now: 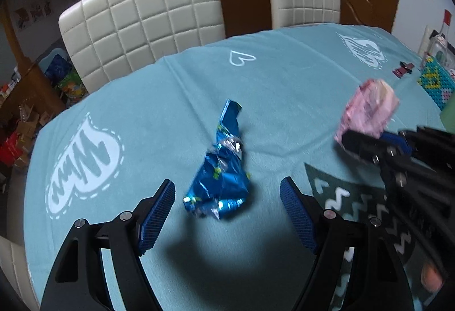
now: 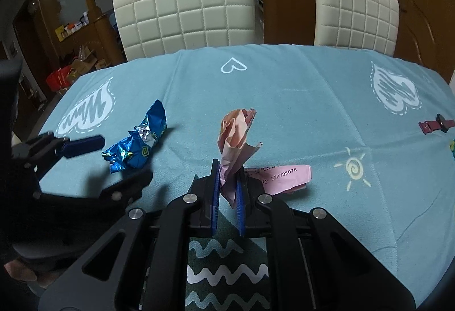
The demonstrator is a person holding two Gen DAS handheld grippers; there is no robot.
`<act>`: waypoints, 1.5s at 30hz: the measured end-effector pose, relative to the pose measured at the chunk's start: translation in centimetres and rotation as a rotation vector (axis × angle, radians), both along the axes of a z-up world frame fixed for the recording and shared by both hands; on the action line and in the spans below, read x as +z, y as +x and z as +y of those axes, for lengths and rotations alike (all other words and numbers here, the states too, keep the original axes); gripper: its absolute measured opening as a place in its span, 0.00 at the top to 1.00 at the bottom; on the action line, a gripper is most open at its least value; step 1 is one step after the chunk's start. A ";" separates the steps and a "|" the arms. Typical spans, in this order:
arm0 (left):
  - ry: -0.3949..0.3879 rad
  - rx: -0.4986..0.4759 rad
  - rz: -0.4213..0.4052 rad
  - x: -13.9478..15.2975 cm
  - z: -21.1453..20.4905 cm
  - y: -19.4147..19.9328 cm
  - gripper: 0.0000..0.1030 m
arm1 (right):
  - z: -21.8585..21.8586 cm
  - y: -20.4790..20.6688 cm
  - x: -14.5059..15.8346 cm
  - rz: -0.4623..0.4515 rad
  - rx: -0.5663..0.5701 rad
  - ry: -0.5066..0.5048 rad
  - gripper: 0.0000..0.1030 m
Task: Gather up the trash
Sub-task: 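Grasp the blue foil wrapper with the left tool while the right tool grasps the pink wrapper, then lift the blue and pink wrappers and carry them over the clear bin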
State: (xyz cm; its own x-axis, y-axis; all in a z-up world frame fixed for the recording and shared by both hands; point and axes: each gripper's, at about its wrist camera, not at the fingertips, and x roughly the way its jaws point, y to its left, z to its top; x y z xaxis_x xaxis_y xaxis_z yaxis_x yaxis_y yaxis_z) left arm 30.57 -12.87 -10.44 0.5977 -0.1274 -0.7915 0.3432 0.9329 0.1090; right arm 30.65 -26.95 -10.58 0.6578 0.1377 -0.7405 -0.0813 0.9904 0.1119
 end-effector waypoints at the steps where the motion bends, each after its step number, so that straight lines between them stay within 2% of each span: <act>1: 0.001 0.007 0.000 0.0 0.0 0.3 0.28 | 0.1 -0.1 0.0 -0.001 0.002 -0.002 0.88; 4: -0.028 0.010 0.007 -0.1 0.5 0.4 0.28 | 0.5 -0.2 -0.1 -0.004 0.005 -0.018 0.88; 5: -0.029 0.010 0.009 -0.2 0.6 0.4 0.31 | 0.6 -0.2 -0.2 -0.003 0.006 -0.023 0.88; 6: -0.028 0.004 0.011 -0.2 0.8 0.3 0.36 | 0.6 -0.2 -0.3 -0.001 0.006 -0.026 0.88; 7: -0.028 -0.007 0.016 -0.3 0.9 0.2 0.53 | 0.7 -0.2 -0.4 0.002 0.007 -0.028 0.88; 8: -0.031 -0.015 0.021 -0.3 1.0 0.1 0.63 | 0.8 -0.2 -0.4 0.004 0.009 -0.028 0.88; 9: -0.037 -0.020 0.022 -0.3 1.2 -0.1 0.65 | 0.9 -0.2 -0.4 0.005 0.011 -0.030 0.88; 10: -0.051 -0.032 0.017 -0.1 1.5 -0.4 0.73 | 1.0 -0.3 -0.5 0.004 0.014 -0.032 0.88; 16: -0.056 -0.060 -0.043 1.7 2.6 -2.7 0.74 | 2.2 -1.0 0.0 -0.011 0.065 -0.035 0.88; 21: -0.046 -0.047 -0.083 3.4 3.9 -5.0 0.74 | 4.2 -2.0 0.8 -0.036 0.127 -0.048 0.88; 25: -0.023 -0.015 -0.108 4.8 5.8 -7.2 0.74 | 6.2 -3.5 1.9 -0.074 0.186 -0.073 0.88; 28: -0.008 0.017 -0.118 5.8 7.5 -8.7 0.73 | 7.4 -4.5 2.4 -0.074 0.211 -0.066 0.88; 33: -0.001 0.070 -0.137 7.3 10.3 -11.8 0.73 | 9.8 -7.4 3.6 -0.083 0.259 -0.114 0.88; 37: 0.000 0.104 -0.141 7.9 12.4 -14.2 0.73 | 10.6 -9.5 5.1 -0.100 0.272 -0.101 0.88; 45: 0.026 0.139 -0.222 10.3 15.1 -18.9 0.73 | 13.5 -13.6 7.7 -0.152 0.311 -0.153 0.88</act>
State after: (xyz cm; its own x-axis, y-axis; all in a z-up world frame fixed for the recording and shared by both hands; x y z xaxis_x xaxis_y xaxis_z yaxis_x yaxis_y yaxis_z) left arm 11.63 2.25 -0.11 0.7674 -0.0130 -0.6410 0.1770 0.9652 0.1923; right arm 17.02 -13.48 -2.91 0.7062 0.2433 -0.6649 -0.3850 0.9201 -0.0722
